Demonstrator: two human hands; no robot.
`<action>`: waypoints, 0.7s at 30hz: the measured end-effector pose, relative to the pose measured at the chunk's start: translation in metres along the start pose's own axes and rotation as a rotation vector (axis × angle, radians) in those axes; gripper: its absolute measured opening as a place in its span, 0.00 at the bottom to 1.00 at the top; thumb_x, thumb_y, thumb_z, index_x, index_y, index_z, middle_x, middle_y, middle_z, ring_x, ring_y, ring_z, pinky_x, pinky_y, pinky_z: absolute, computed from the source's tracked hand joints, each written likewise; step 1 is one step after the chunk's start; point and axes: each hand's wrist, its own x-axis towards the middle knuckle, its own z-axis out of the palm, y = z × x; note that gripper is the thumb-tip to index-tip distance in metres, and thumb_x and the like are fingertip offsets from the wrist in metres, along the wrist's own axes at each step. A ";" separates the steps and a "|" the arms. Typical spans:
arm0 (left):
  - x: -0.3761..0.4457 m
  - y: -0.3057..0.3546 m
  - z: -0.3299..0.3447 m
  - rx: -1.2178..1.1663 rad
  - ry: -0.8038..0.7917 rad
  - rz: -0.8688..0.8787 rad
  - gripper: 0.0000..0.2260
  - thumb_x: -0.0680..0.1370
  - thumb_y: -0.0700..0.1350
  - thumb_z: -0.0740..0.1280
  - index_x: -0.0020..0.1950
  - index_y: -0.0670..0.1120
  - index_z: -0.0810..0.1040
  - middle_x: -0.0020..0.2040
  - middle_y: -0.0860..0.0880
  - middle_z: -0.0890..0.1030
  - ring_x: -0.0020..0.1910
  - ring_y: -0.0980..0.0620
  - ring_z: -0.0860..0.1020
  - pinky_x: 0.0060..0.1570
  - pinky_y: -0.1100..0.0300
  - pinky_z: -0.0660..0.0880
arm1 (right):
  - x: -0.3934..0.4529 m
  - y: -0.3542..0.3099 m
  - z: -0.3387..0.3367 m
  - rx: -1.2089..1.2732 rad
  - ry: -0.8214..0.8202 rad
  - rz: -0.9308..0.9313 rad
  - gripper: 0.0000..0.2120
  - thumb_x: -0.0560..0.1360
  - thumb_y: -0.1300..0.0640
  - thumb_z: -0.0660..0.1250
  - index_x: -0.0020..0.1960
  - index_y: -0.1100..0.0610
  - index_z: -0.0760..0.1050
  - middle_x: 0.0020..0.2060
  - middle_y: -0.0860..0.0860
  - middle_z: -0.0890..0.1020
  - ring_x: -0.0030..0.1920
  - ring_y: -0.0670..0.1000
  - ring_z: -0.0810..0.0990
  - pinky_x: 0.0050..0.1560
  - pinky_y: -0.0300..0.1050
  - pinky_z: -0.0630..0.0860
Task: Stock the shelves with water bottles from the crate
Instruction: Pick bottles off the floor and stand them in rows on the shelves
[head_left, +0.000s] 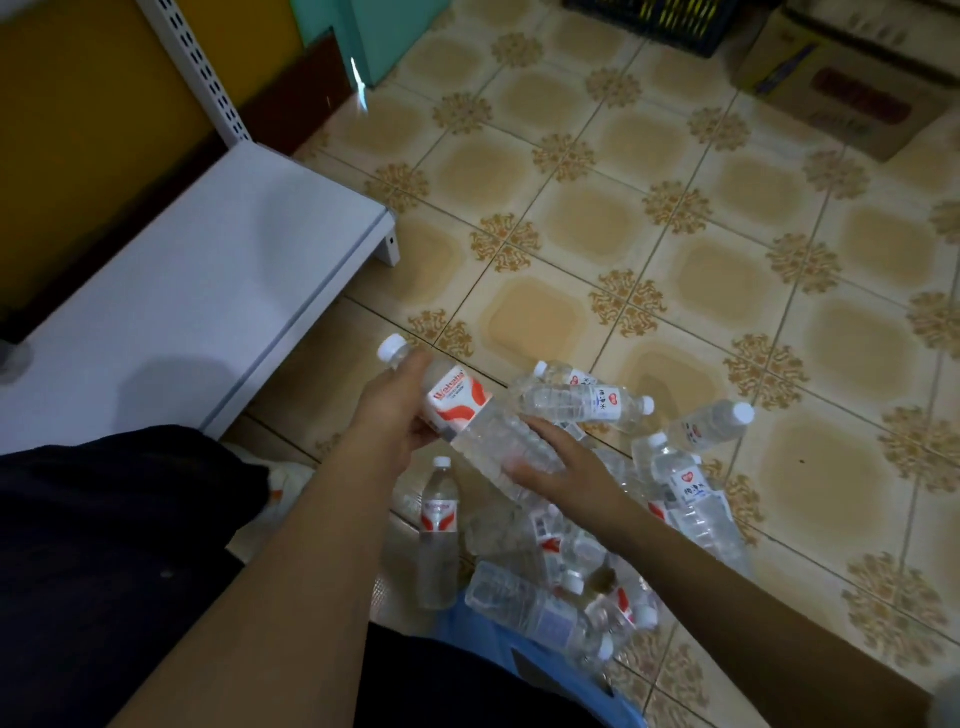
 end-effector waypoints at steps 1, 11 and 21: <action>-0.006 0.004 -0.002 -0.028 -0.016 0.036 0.15 0.77 0.57 0.67 0.54 0.47 0.76 0.48 0.42 0.84 0.48 0.43 0.84 0.53 0.45 0.80 | -0.004 -0.006 -0.003 0.139 -0.009 0.046 0.25 0.73 0.44 0.71 0.68 0.41 0.68 0.65 0.46 0.70 0.55 0.43 0.76 0.44 0.35 0.80; -0.087 0.083 -0.043 -0.075 -0.057 0.317 0.15 0.80 0.58 0.61 0.53 0.47 0.77 0.52 0.45 0.83 0.49 0.47 0.82 0.41 0.56 0.78 | -0.012 -0.098 -0.018 0.026 -0.184 -0.206 0.27 0.72 0.46 0.73 0.68 0.42 0.69 0.59 0.43 0.81 0.56 0.45 0.82 0.57 0.46 0.79; -0.175 0.113 -0.249 -0.227 0.171 0.533 0.19 0.78 0.49 0.69 0.64 0.40 0.75 0.56 0.41 0.83 0.51 0.42 0.83 0.47 0.51 0.81 | 0.014 -0.262 0.096 -0.467 -0.332 -0.618 0.28 0.71 0.52 0.75 0.68 0.46 0.68 0.57 0.39 0.76 0.53 0.35 0.76 0.47 0.25 0.71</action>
